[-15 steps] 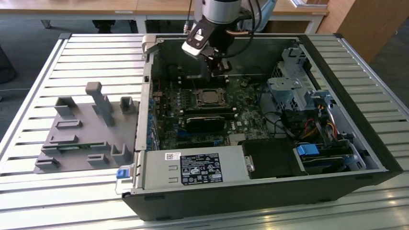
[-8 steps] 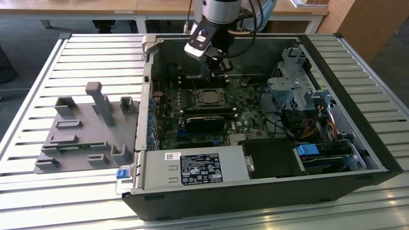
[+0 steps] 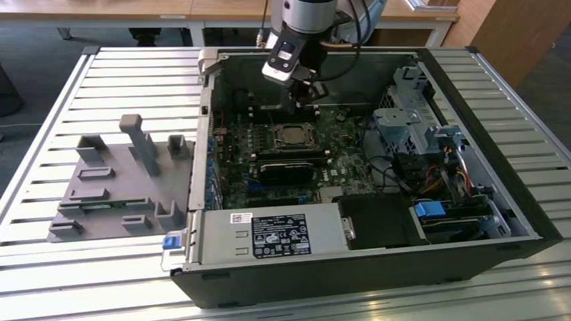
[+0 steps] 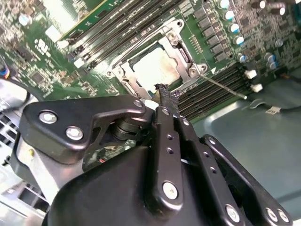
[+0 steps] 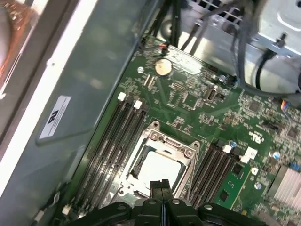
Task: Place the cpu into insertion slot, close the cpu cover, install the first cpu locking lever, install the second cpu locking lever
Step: 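Install the first cpu locking lever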
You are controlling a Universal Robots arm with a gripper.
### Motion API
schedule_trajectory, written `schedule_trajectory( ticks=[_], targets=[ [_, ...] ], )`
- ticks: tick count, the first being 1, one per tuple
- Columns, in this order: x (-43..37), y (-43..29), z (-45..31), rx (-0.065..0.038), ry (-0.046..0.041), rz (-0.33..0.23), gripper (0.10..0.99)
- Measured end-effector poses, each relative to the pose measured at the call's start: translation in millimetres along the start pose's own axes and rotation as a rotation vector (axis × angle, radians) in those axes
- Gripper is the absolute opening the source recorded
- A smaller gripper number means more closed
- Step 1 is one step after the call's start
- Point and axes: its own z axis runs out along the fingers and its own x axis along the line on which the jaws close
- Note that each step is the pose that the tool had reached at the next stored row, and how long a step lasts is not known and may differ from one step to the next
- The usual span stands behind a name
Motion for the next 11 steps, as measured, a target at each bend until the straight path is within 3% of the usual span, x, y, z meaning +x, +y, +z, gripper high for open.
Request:
schedule_trajectory(
  ticks=[11],
  targets=[
    [0.0,0.0,0.0,0.002,0.0003,-0.200,0.106]
  ],
)
